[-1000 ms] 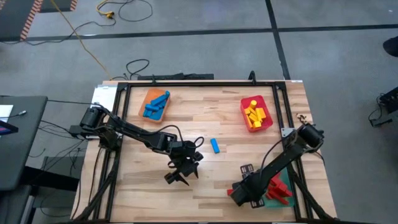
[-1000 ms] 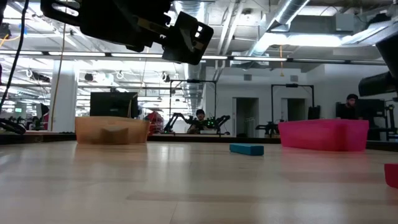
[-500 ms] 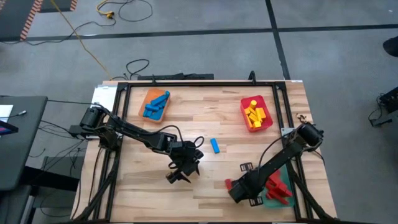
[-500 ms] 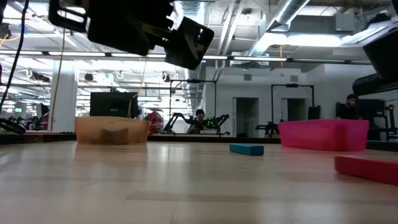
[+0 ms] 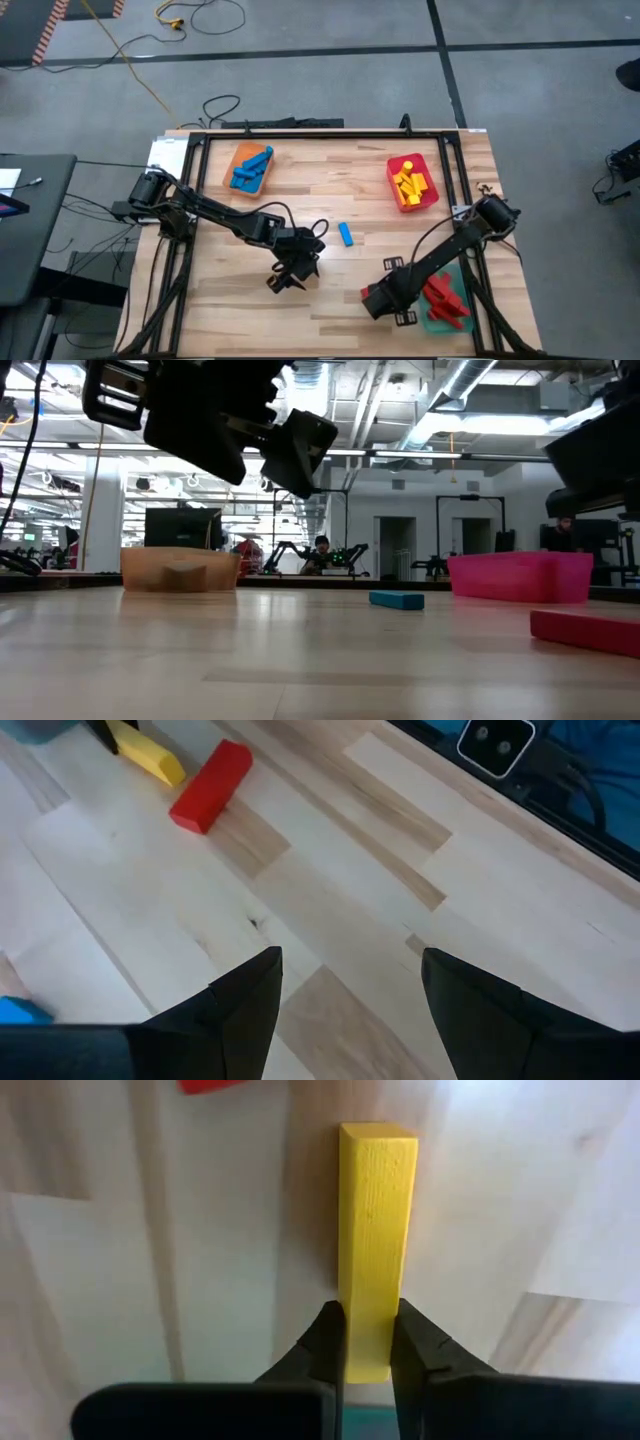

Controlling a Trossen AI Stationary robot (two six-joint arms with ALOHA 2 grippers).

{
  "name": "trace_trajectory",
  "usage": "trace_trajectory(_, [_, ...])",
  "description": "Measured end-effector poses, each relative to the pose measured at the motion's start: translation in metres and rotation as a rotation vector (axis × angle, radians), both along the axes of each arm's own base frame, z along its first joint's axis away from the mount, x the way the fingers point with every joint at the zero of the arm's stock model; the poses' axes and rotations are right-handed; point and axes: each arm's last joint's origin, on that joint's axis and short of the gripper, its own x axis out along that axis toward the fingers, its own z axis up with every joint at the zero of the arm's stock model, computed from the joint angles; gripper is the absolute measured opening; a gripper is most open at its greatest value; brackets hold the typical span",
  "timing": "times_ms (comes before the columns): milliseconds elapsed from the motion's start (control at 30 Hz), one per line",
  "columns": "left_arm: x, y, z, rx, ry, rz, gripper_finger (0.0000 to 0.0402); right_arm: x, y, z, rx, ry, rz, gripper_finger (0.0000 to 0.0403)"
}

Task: Sort blocks
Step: Put the yellow rectangle block into the red bin

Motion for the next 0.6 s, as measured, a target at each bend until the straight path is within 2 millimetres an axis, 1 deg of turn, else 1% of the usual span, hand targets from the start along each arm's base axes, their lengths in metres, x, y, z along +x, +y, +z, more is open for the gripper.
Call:
trace_trajectory(133, [-0.002, 0.0, -0.002, 0.007, 0.029, 0.0, 0.0236, 0.003, -0.007, 0.0, -0.021, 0.003, -0.019, 0.0055])
trace_trajectory(367, [-0.003, 0.001, -0.003, 0.012, 0.05, 0.022, 0.0236, 0.016, -0.028, 0.0, -0.055, -0.015, -0.071, 0.0055])
trace_trajectory(600, [-0.005, 0.007, -0.007, 0.115, 0.086, 0.122, 0.0236, 0.03, -0.052, 0.0, -0.127, -0.075, -0.103, 0.0056])
